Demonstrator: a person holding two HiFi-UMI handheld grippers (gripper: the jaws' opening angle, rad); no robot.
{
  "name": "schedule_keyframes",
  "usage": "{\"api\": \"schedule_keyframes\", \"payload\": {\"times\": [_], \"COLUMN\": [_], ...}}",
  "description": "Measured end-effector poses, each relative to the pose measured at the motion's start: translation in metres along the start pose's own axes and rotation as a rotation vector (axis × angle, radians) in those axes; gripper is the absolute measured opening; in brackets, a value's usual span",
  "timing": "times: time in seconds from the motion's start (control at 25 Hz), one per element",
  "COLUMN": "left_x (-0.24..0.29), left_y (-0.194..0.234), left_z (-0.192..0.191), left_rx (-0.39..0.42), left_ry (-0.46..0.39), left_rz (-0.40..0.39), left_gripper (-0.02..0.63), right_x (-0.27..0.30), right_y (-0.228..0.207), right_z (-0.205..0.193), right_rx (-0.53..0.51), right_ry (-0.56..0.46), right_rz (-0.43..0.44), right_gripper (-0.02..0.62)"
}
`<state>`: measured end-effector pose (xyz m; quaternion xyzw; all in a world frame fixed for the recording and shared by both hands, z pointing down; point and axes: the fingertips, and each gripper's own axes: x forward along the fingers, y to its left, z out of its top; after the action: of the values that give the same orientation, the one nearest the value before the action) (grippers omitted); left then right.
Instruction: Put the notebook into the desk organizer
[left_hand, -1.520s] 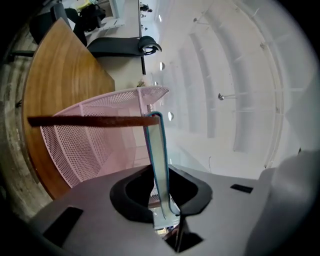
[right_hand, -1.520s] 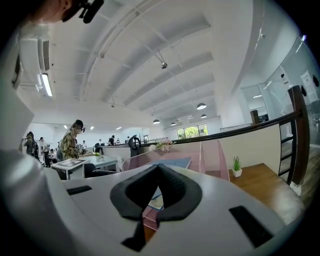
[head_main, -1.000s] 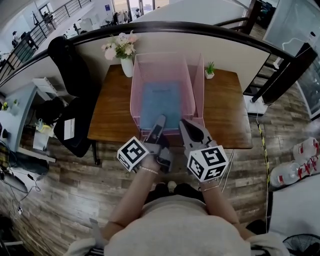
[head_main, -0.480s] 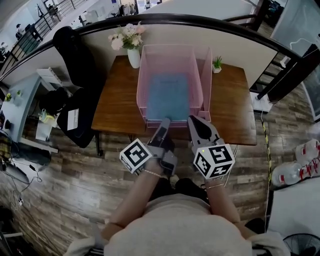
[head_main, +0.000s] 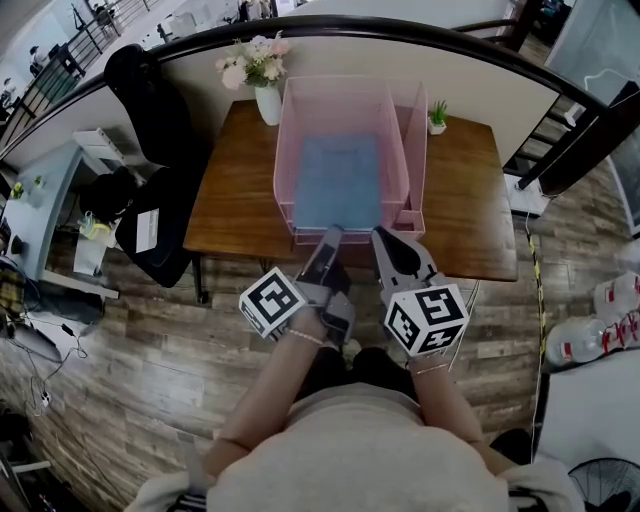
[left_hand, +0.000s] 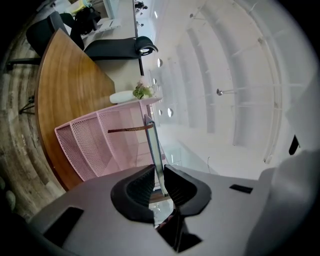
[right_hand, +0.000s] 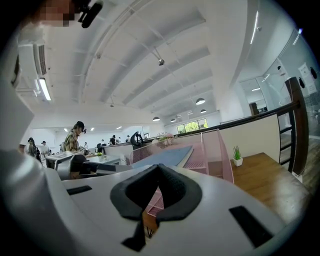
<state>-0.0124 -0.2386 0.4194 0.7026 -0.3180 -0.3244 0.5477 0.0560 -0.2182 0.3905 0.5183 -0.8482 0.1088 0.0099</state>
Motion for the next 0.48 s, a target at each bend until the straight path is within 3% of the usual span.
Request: {"api": "schedule_keyframes", "payload": {"times": [0.48], "left_x": [0.012], "left_y": [0.011], "left_z": [0.008], "left_rx": [0.023], "left_ry": [0.001], "left_rz": [0.037], "left_gripper": [0.054], "right_x": [0.003], "right_y": [-0.01], "right_z": [0.005], "right_rx": [-0.003], "right_ry": [-0.016], "right_rz": [-0.022], "right_gripper": [0.009]}}
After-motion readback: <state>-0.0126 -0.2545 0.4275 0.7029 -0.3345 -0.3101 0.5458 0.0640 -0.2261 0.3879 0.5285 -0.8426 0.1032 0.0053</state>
